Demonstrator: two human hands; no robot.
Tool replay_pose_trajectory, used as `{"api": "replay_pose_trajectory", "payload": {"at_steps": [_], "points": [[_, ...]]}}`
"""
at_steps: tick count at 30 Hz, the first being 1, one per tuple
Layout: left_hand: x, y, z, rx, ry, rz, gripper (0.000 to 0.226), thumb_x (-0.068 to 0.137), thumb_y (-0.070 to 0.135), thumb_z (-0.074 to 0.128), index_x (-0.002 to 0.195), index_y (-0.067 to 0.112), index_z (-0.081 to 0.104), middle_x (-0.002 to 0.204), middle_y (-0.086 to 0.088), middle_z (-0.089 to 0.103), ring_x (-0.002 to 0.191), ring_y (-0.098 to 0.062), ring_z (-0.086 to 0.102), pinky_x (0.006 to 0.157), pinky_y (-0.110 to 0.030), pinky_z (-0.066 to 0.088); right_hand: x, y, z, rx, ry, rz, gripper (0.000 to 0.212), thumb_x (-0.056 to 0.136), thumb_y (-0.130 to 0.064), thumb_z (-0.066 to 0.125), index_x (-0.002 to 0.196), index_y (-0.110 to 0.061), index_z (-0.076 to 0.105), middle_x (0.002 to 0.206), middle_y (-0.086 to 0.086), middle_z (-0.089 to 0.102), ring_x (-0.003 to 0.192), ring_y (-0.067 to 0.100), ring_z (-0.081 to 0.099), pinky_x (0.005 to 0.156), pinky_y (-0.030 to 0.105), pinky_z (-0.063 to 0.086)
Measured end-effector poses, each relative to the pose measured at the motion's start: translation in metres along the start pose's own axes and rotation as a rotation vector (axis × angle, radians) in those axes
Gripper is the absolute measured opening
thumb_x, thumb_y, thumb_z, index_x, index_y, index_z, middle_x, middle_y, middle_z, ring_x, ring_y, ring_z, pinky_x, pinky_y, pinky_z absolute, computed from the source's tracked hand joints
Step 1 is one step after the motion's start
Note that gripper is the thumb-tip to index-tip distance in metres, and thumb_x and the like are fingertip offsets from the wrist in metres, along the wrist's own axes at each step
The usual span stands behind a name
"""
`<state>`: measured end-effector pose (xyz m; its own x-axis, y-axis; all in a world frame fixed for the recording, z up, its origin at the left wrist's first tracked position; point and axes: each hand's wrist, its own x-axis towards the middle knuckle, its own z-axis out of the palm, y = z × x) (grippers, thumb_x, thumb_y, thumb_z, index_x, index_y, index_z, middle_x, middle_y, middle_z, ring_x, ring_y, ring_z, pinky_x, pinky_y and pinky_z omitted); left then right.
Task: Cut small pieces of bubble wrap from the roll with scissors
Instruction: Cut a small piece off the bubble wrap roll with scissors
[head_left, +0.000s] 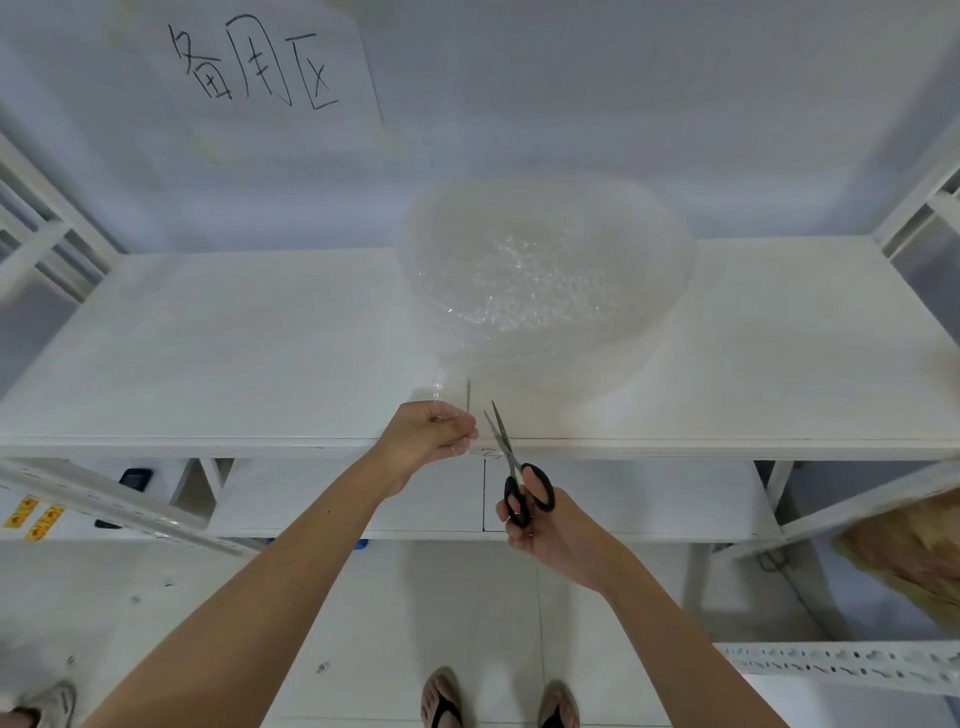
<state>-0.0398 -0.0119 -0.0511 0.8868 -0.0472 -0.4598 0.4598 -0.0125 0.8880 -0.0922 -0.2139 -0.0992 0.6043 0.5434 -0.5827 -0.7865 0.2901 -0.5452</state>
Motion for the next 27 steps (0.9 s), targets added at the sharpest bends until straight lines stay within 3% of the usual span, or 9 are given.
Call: {"api": "replay_pose_trajectory", "payload": {"at_steps": [5, 11, 16, 21, 27], "points": [[0.002, -0.003, 0.000, -0.006, -0.003, 0.012, 0.008, 0.089, 0.010, 0.069, 0.093, 0.003, 0.069, 0.076, -0.007, 0.071, 0.071, -0.017, 0.062, 0.072, -0.022, 0.056, 0.001, -0.003, 0.000, -0.001, -0.019, -0.016, 0.060, 0.055, -0.052, 0.086, 0.075, -0.007, 0.051, 0.075, 0.007, 0.056, 0.058, 0.017, 0.043, 0.062, 0.026, 0.044], [0.001, -0.003, 0.001, 0.003, -0.025, 0.032, 0.013, 0.090, 0.012, 0.068, 0.095, 0.000, 0.068, 0.084, -0.013, 0.068, 0.065, -0.015, 0.058, 0.073, -0.021, 0.056, -0.002, -0.006, -0.002, -0.004, -0.019, -0.021, 0.049, 0.069, -0.048, 0.075, 0.074, -0.009, 0.047, 0.073, 0.005, 0.050, 0.058, 0.016, 0.037, 0.060, 0.025, 0.039], [0.004, -0.001, 0.000, -0.011, -0.010, 0.038, 0.010, 0.088, 0.012, 0.070, 0.092, 0.003, 0.068, 0.081, -0.007, 0.071, 0.086, -0.025, 0.063, 0.079, -0.024, 0.059, -0.003, -0.011, -0.003, -0.013, -0.009, -0.039, 0.041, 0.073, -0.040, 0.073, 0.071, -0.009, 0.047, 0.072, 0.005, 0.049, 0.057, 0.015, 0.037, 0.060, 0.025, 0.035], [0.005, 0.002, 0.001, -0.030, -0.002, 0.023, 0.009, 0.088, 0.009, 0.070, 0.094, 0.002, 0.068, 0.081, -0.007, 0.071, 0.086, -0.020, 0.068, 0.074, -0.020, 0.057, -0.004, -0.015, -0.001, -0.042, 0.007, -0.036, 0.035, 0.083, -0.038, 0.062, 0.071, -0.010, 0.045, 0.071, 0.004, 0.049, 0.055, 0.015, 0.038, 0.058, 0.024, 0.035], [0.004, 0.000, 0.003, -0.054, 0.029, 0.016, 0.004, 0.089, 0.002, 0.065, 0.090, 0.005, 0.068, 0.087, -0.010, 0.070, 0.086, -0.019, 0.068, 0.078, -0.021, 0.059, 0.003, -0.019, 0.003, -0.058, 0.033, -0.027, 0.038, 0.079, -0.043, 0.064, 0.071, -0.010, 0.047, 0.069, 0.005, 0.051, 0.054, 0.015, 0.039, 0.060, 0.025, 0.035]]}}
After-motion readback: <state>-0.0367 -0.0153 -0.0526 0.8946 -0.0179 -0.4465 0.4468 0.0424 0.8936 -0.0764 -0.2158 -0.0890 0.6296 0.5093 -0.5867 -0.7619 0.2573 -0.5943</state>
